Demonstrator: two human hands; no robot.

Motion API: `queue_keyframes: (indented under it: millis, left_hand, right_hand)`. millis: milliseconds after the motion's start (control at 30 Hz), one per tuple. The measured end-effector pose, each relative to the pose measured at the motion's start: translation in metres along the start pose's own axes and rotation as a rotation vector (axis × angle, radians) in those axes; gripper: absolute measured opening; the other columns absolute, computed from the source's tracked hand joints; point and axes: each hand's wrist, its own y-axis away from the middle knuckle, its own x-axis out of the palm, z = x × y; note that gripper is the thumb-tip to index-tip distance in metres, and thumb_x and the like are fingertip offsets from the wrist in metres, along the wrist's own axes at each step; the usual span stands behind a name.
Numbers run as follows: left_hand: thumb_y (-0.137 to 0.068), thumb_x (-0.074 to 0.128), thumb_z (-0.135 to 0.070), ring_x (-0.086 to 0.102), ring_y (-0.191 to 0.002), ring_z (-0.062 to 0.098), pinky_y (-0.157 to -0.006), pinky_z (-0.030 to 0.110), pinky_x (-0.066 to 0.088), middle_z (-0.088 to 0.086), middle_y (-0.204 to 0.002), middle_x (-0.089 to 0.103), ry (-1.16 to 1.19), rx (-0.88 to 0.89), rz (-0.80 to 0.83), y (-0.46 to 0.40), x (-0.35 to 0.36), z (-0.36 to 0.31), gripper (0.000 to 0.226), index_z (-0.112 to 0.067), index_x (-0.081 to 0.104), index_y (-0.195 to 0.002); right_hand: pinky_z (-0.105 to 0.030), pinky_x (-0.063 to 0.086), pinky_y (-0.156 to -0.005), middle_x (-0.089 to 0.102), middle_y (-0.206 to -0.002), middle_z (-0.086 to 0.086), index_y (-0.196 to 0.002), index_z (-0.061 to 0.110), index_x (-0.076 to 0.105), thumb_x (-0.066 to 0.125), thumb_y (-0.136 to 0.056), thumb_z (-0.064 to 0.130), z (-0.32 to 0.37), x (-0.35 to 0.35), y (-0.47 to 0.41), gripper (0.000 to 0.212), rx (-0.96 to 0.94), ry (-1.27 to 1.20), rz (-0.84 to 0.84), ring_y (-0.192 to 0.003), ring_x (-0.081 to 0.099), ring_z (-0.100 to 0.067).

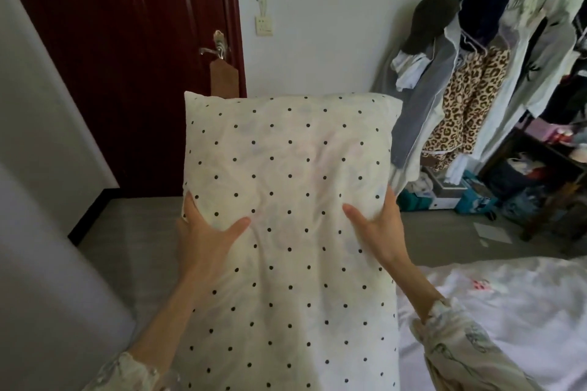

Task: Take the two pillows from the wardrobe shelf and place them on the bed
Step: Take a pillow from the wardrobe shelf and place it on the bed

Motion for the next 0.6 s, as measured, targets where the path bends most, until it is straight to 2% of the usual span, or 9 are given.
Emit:
queue_keyframes:
  millis: [233,433,600]
  left_hand:
    - [-0.057,0.081,-0.051,0.037,-0.124,0.031,-0.101,0.045,0.034,0.015,-0.138,0.032,0.026,0.039,0.027,-0.139,0.082,-0.055,0.113,-0.031,0.012,-0.144]
    - [-0.057,0.081,-0.053,0.035,-0.127,0.034,-0.103,0.054,0.034,0.016,-0.138,0.030,-0.006,0.075,0.103,-0.236,0.145,-0.091,0.115,-0.031,0.009,-0.145]
    - [-0.055,0.082,-0.054,0.038,-0.124,0.036,-0.103,0.058,0.033,0.016,-0.137,0.033,0.000,0.092,0.255,-0.311,0.221,-0.108,0.113,-0.033,0.014,-0.143]
  right_hand:
    - [-0.051,0.044,-0.097,0.050,-0.128,0.004,-0.136,0.030,0.033,0.070,-0.067,0.049,0.003,0.028,-0.159,0.081,-0.016,-0.007,-0.039,-0.119,0.048,-0.022]
    - [-0.051,0.042,-0.100,0.047,-0.135,0.003,-0.139,0.031,0.029,0.070,-0.067,0.050,-0.004,0.041,-0.257,0.085,0.005,0.006,-0.121,-0.124,0.045,-0.021]
    - [-0.042,0.043,-0.096,0.047,-0.132,0.000,-0.139,0.033,0.027,0.069,-0.065,0.054,-0.027,0.046,-0.322,0.087,0.091,0.052,-0.224,-0.118,0.045,-0.018]
